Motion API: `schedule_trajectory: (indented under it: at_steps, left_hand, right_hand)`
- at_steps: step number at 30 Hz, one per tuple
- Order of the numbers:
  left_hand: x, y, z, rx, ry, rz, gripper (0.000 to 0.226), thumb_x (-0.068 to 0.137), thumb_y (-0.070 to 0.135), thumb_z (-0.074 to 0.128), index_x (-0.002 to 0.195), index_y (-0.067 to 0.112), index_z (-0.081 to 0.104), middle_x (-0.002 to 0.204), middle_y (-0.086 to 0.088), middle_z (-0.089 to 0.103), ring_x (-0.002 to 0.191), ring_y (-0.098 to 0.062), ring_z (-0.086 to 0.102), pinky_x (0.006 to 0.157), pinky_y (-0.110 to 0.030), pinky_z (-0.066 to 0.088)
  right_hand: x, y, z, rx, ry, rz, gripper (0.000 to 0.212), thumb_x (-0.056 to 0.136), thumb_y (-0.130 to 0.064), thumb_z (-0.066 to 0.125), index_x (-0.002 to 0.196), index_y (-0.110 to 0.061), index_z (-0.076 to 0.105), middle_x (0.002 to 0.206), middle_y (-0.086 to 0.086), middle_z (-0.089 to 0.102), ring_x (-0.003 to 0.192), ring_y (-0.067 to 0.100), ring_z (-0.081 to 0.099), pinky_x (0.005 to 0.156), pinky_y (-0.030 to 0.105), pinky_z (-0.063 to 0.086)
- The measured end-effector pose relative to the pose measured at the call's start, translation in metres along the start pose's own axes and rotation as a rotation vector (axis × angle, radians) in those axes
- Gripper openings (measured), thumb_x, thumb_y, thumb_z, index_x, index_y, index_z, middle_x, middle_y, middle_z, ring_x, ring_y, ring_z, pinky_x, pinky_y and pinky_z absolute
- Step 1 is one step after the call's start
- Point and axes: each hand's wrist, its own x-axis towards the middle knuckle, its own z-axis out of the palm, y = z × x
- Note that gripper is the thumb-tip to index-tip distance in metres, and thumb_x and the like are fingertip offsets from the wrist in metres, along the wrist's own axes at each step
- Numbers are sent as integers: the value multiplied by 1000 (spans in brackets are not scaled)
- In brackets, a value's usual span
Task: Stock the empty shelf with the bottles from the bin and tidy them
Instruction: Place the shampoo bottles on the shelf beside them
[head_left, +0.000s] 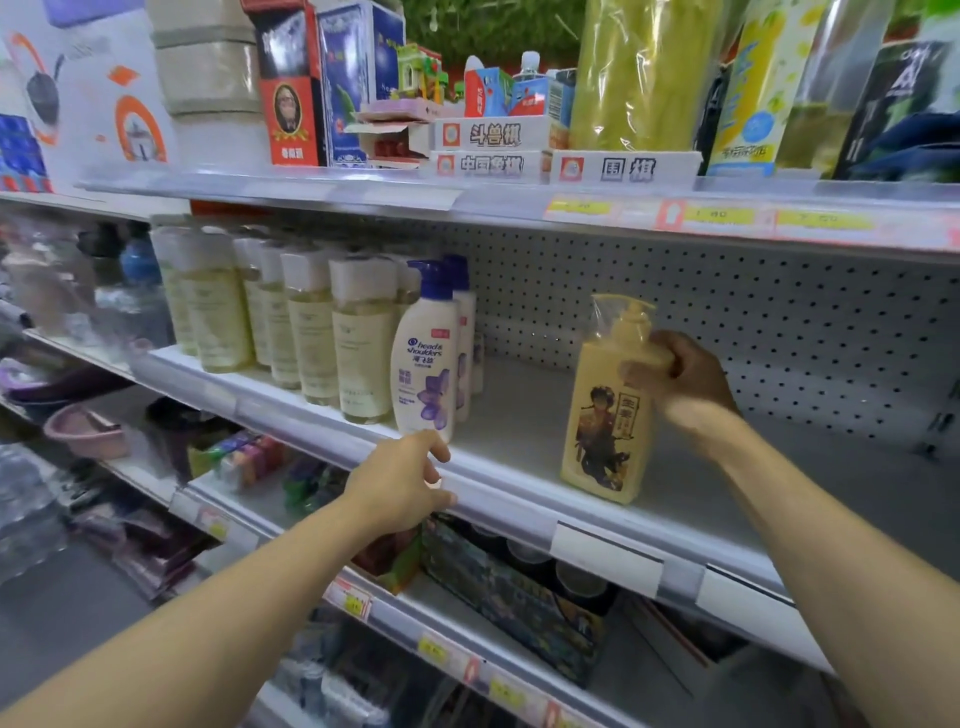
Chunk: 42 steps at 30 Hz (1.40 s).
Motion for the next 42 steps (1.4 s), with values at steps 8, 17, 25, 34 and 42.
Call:
schedule_trajectory:
  at_steps: [8, 17, 25, 34, 42]
  left_hand:
    - [-6, -14, -9, 263, -54, 37, 43, 82, 35, 70, 118, 28, 49, 111, 6, 60, 97, -15, 57, 76, -30, 47]
    - [-5, -40, -31, 372, -57, -35, 45, 82, 39, 68, 120, 28, 46, 112, 5, 60, 104, -18, 57, 83, -34, 50]
    - [12, -53, -49, 419, 14, -119, 46, 79, 42, 69, 117, 28, 47, 115, 3, 61, 104, -20, 58, 85, -37, 51]
    - [42, -54, -47, 442, 92, -187, 48, 81, 48, 67, 120, 29, 48, 115, 8, 58, 101, -14, 57, 82, -34, 52]
    - [57, -67, -40, 431, 102, -199, 46, 82, 48, 66, 120, 31, 48, 114, 11, 58, 102, -13, 56, 83, -34, 52]
  right_hand:
    - [-44, -15, 11, -485, 116, -84, 56, 83, -19, 68, 127, -15, 35, 102, 6, 56, 90, 25, 58, 79, 45, 53]
    - [-56, -34, 72, -491, -78, -171, 62, 88, -25, 63, 142, -18, 32, 137, 7, 36, 128, 23, 33, 101, 35, 33]
    - [7, -7, 142, -254, -157, 138, 55, 96, -35, 52, 143, -11, 34, 138, 11, 47, 121, 28, 50, 86, 30, 41]
    - [89, 43, 195, -9, -112, 148, 60, 93, -37, 58, 140, -6, 37, 139, 19, 47, 124, 33, 50, 98, 36, 43]
    - [121, 60, 220, -5, -131, 204, 43, 91, -31, 61, 122, -3, 51, 126, 19, 57, 112, 32, 57, 78, 23, 39]
